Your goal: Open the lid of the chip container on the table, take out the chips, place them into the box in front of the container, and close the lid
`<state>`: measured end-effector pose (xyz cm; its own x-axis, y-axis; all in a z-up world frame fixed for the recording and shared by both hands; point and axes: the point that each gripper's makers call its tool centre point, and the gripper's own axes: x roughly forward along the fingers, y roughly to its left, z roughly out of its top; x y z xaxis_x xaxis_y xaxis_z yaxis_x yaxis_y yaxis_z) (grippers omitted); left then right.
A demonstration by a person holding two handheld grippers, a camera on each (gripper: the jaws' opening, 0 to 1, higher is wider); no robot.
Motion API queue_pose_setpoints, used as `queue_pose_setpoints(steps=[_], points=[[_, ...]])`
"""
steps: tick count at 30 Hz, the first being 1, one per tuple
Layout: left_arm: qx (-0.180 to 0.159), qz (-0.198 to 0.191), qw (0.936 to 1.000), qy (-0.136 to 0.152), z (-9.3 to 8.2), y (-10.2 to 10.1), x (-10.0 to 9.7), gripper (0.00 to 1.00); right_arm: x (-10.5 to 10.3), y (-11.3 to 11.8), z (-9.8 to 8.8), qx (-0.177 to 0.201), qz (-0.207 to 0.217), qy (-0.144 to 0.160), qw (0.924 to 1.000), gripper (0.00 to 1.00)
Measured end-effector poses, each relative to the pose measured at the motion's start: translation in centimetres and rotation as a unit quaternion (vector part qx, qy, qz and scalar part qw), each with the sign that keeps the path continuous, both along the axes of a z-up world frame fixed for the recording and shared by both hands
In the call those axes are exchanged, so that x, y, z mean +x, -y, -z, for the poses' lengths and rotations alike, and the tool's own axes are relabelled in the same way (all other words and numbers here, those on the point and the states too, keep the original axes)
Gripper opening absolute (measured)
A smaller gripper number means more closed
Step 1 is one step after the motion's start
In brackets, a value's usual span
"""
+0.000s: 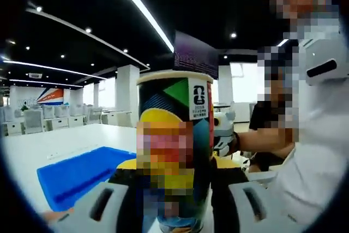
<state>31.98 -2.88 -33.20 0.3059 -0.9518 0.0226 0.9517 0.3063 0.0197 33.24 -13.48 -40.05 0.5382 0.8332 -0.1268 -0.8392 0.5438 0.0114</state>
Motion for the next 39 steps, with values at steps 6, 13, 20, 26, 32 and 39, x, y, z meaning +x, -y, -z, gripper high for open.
queue_pose_setpoints(steps=[6,13,20,26,32,39], points=[[-0.002,-0.002,1.0,0.002,-0.1,0.0,-0.1,0.47,0.0,1.5,0.5,-0.013,0.031,-0.007,0.9994,0.2],[-0.003,0.0,1.0,0.003,-0.1,0.0,-0.2,0.47,0.6,3.5,-0.3,0.012,0.078,-0.01,0.9968,0.25],[-0.007,0.007,0.9998,0.016,-0.1,0.2,-0.5,0.48,1.9,6.5,-3.3,0.082,0.146,0.025,0.9856,0.38],[-0.01,0.013,0.9998,0.007,-0.6,0.0,-0.8,0.59,2.8,8.1,-2.6,0.065,0.178,0.02,0.9816,0.48],[0.008,0.009,0.9999,0.004,0.2,-0.8,-1.2,0.63,3.0,8.3,-0.9,0.041,0.186,-0.004,0.9818,0.54],[0.011,-0.001,0.9999,0.001,0.3,-2.1,-1.2,0.67,3.5,8.7,1.2,-0.016,0.204,-0.018,0.9787,0.62]])
